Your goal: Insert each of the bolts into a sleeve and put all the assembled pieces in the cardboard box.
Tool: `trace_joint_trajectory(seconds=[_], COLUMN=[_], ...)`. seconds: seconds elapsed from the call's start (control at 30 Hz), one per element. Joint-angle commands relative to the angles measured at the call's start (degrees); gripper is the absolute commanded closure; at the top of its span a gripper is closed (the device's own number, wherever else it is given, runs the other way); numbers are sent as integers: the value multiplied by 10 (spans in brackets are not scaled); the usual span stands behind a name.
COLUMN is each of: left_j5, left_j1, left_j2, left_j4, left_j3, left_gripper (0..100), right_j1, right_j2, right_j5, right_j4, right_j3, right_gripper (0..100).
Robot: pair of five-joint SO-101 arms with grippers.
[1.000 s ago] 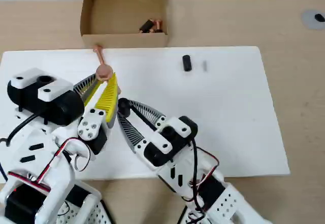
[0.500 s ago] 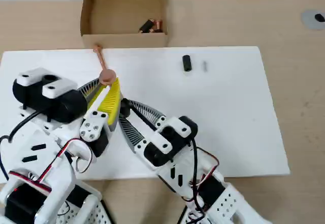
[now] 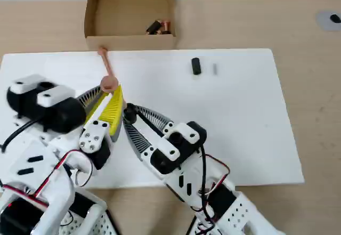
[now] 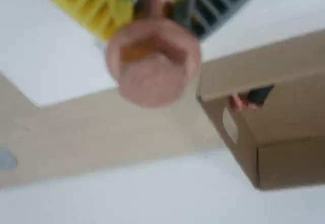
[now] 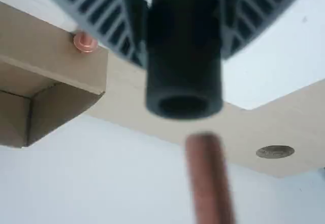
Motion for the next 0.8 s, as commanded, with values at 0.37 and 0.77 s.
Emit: trace_joint_trajectory(seconds=[0.37, 0.77], left_j5=[18, -2], left_j1=[35, 31], left_j2=[0, -1], left_j4=[-4, -27], left_j3=[-14, 18], left_gripper=[995, 995], right_j1=[-4, -4], right_j2=[-12, -12], right_j5=[-4, -4], right_j4=[1, 0], right_j3=[1, 0], right_gripper=[989, 989])
